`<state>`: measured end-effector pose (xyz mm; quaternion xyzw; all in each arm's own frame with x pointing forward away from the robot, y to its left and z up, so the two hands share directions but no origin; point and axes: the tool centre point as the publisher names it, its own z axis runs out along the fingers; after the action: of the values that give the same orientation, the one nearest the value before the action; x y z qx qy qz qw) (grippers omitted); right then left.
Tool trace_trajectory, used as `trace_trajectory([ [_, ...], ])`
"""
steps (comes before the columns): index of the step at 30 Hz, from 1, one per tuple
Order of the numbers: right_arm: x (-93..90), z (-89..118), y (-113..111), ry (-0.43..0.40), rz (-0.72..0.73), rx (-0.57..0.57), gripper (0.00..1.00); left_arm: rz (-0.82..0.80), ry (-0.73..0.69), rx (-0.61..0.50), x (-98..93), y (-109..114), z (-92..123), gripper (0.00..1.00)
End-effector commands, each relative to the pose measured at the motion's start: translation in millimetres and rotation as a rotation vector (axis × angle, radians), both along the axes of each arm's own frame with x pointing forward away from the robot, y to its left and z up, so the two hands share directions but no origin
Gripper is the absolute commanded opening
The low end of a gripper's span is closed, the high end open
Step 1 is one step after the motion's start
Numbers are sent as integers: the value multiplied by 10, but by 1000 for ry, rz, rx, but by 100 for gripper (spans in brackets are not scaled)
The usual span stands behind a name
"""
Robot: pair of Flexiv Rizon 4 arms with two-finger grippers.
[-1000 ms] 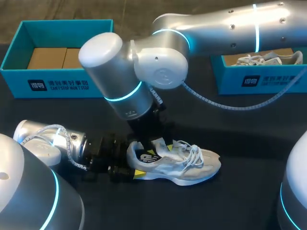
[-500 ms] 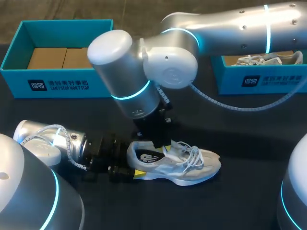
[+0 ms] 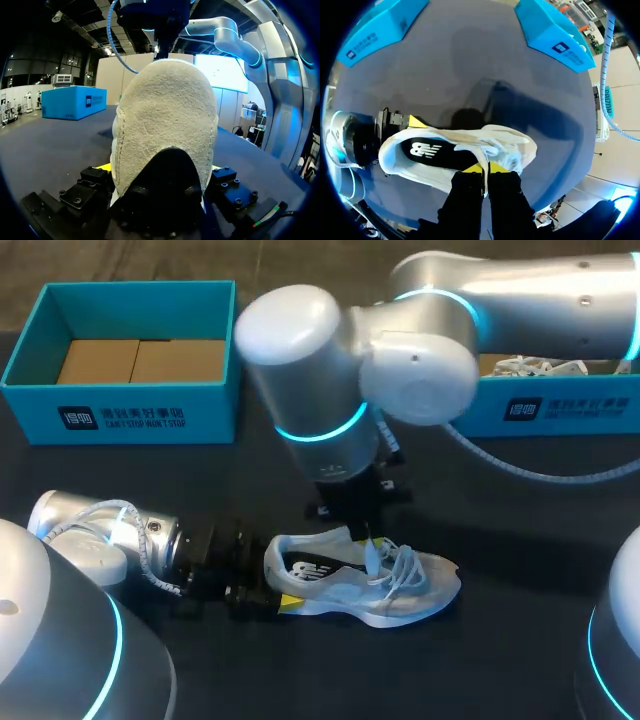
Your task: Take the shoe out of the shoebox, open the shoe tongue, remove and reinsert the insole, then place the shoe into the shoebox
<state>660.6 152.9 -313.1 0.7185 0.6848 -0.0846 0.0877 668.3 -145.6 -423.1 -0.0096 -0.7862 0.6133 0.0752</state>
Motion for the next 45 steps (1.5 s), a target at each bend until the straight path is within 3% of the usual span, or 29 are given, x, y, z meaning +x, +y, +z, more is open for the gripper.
trace_trajectory([
  [1,-69,86,-365,-178,-551,170,0,1,0,2,-13,-7,-42,0],
  [8,-24,52,-606,-165,-557,283,0,1,0,2,-13,-7,-42,0],
  [23,-63,-159,-938,-148,-642,391,0,1,0,2,-13,-7,-42,0],
  [38,-70,-316,-1028,-103,-685,412,0,1,0,2,-13,-7,-42,0],
  [41,-70,-230,-995,-113,-680,406,10,1,0,2,-13,-7,-42,0],
  [43,-72,-167,-960,-122,-669,397,25,1,0,2,-13,-7,-42,0],
  [45,-71,-104,-928,-126,-664,386,49,1,0,2,-13,-7,-42,0],
])
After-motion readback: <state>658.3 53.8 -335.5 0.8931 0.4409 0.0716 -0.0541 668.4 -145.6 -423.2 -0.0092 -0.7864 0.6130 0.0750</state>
